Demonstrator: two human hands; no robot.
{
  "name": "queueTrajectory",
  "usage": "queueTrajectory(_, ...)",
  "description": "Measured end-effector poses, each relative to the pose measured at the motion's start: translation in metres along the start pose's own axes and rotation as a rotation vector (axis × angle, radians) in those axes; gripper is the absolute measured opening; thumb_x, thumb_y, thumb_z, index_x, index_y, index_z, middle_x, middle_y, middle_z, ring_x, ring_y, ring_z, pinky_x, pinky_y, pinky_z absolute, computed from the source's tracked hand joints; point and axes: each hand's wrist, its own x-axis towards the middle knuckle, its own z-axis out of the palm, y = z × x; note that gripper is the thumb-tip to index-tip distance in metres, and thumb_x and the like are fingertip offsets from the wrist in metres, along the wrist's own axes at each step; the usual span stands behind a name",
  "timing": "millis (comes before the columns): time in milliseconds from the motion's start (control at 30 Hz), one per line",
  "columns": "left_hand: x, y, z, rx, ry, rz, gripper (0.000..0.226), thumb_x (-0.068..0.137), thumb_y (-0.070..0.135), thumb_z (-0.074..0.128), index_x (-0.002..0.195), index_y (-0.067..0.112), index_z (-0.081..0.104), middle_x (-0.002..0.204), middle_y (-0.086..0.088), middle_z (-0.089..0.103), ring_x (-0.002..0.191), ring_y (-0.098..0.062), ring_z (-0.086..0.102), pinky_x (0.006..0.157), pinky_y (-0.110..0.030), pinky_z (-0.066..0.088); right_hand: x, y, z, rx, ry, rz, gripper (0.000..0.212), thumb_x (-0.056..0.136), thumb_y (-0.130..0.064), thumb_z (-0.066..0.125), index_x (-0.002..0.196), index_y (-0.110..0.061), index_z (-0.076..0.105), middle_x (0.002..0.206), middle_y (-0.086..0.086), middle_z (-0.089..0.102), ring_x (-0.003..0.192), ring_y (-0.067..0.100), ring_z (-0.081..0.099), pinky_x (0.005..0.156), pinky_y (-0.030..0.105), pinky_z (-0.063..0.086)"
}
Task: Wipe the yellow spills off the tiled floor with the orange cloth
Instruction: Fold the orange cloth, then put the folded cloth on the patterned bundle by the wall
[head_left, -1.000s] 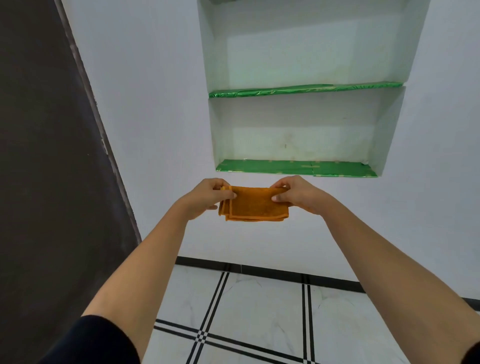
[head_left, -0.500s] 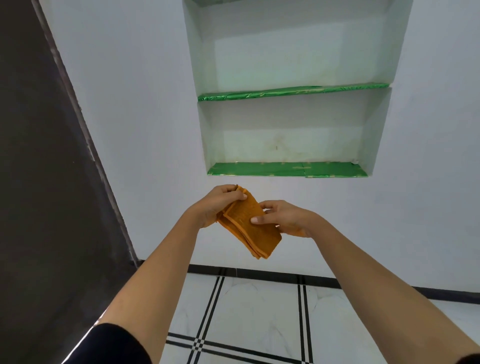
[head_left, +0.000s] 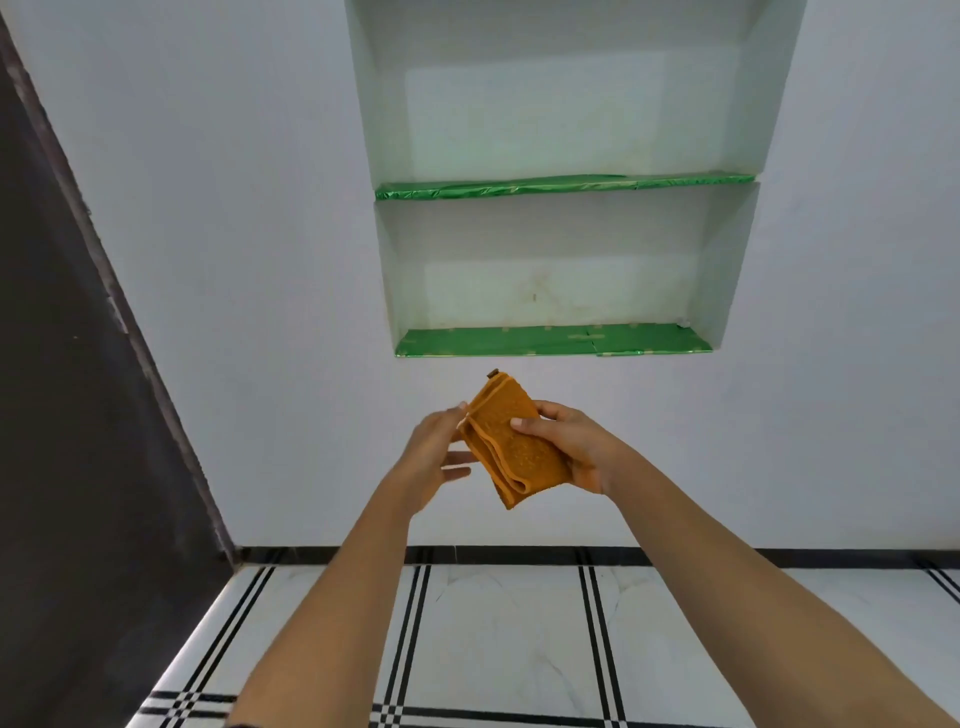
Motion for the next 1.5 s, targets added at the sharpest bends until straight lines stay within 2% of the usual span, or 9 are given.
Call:
queueTrajectory(167,0.023,-0.014,0.003,-0.153,0.011,-0.039,0.044,0.096,0.041,0.04,0.13,0.014,0.044,0.13,-0.011,0.053,0.109,-0.028,0.056,0.097,-0.041,0.04,0.004,0.018,0.001,0.127,0.352,-0.007,0.049,0.083,-0.025,0.069,0.128,-0.02,0.05,0.121,0.011,0.059,0.105,0.031,0.059,0.088,0.049,0.052)
queueTrajectory(300,0.031,-0.017,0.051,-0.15,-0.137,-0.064,0.032,0.097,0.039,0.038,0.117,0.016,0.049,0.127,-0.01,0.055,0.106,-0.026,0.056,0.097,-0.04,0.039,-0.025,0.034,-0.032,0.263,0.591,-0.031,0.045,0.084,-0.022,0.068,0.125,-0.018,0.051,0.119,0.012,0.058,0.105,0.032,0.057,0.088,0.051,0.051)
queueTrajectory(400,0.023,-0.02,0.105,-0.145,-0.281,-0.096,0.034,0.097,0.04,0.038,0.118,0.016,0.051,0.123,-0.008,0.056,0.106,-0.027,0.057,0.097,-0.041,0.04,-0.06,0.044,-0.07,0.322,0.741,-0.034,0.046,0.084,-0.023,0.068,0.126,-0.019,0.05,0.118,0.01,0.057,0.106,0.032,0.056,0.089,0.05,0.05)
queueTrajectory(533,-0.001,-0.023,0.186,-0.097,-0.488,-0.123,0.037,0.096,0.043,0.04,0.119,0.017,0.051,0.123,-0.007,0.056,0.106,-0.028,0.057,0.095,-0.042,0.041,-0.123,0.061,-0.129,0.367,0.913,-0.04,0.051,0.083,-0.024,0.069,0.129,-0.018,0.049,0.123,0.012,0.057,0.108,0.034,0.056,0.091,0.054,0.049)
queueTrajectory(933,-0.146,-0.031,0.494,0.011,-0.956,-0.172,0.041,0.095,0.042,0.04,0.125,0.015,0.05,0.124,-0.008,0.056,0.106,-0.028,0.058,0.096,-0.044,0.041,-0.375,0.121,-0.326,0.443,1.352,-0.092,0.036,0.086,-0.013,0.063,0.121,-0.012,0.053,0.117,0.014,0.058,0.103,0.033,0.057,0.087,0.05,0.05)
queueTrajectory(1067,-0.193,-0.039,0.58,0.075,-1.066,-0.193,0.041,0.095,0.042,0.04,0.124,0.014,0.051,0.126,-0.009,0.056,0.107,-0.029,0.058,0.096,-0.046,0.042,-0.442,0.143,-0.377,0.505,1.446,-0.03,0.051,0.085,-0.018,0.066,0.132,-0.018,0.045,0.122,0.011,0.049,0.109,0.034,0.052,0.089,0.049,0.05)
queueTrajectory(1167,-0.224,-0.05,0.646,0.138,-1.151,-0.226,0.045,0.096,0.043,0.038,0.129,0.014,0.048,0.13,-0.01,0.054,0.11,-0.03,0.057,0.1,-0.048,0.04,-0.488,0.167,-0.412,0.572,1.553,-0.011,0.054,0.084,-0.017,0.067,0.133,-0.021,0.045,0.127,0.011,0.051,0.11,0.035,0.053,0.09,0.051,0.05)
queueTrajectory(1267,-0.251,-0.061,0.712,0.191,-1.235,-0.219,0.046,0.097,0.043,0.035,0.132,0.015,0.045,0.134,-0.009,0.051,0.113,-0.03,0.055,0.102,-0.048,0.039,-0.529,0.185,-0.45,0.627,1.648,-0.021,0.052,0.084,-0.015,0.065,0.133,-0.021,0.046,0.127,0.013,0.052,0.108,0.035,0.054,0.086,0.05,0.052)
queueTrajectory(1500,-0.293,-0.086,0.882,0.227,-1.423,-0.263,0.047,0.097,0.044,0.034,0.135,0.016,0.041,0.134,-0.008,0.051,0.105,-0.026,0.056,0.095,-0.044,0.042,-0.611,0.216,-0.563,0.701,1.807,-0.027,0.05,0.086,-0.011,0.063,0.133,-0.017,0.045,0.12,0.013,0.05,0.102,0.033,0.052,0.073,0.045,0.05)
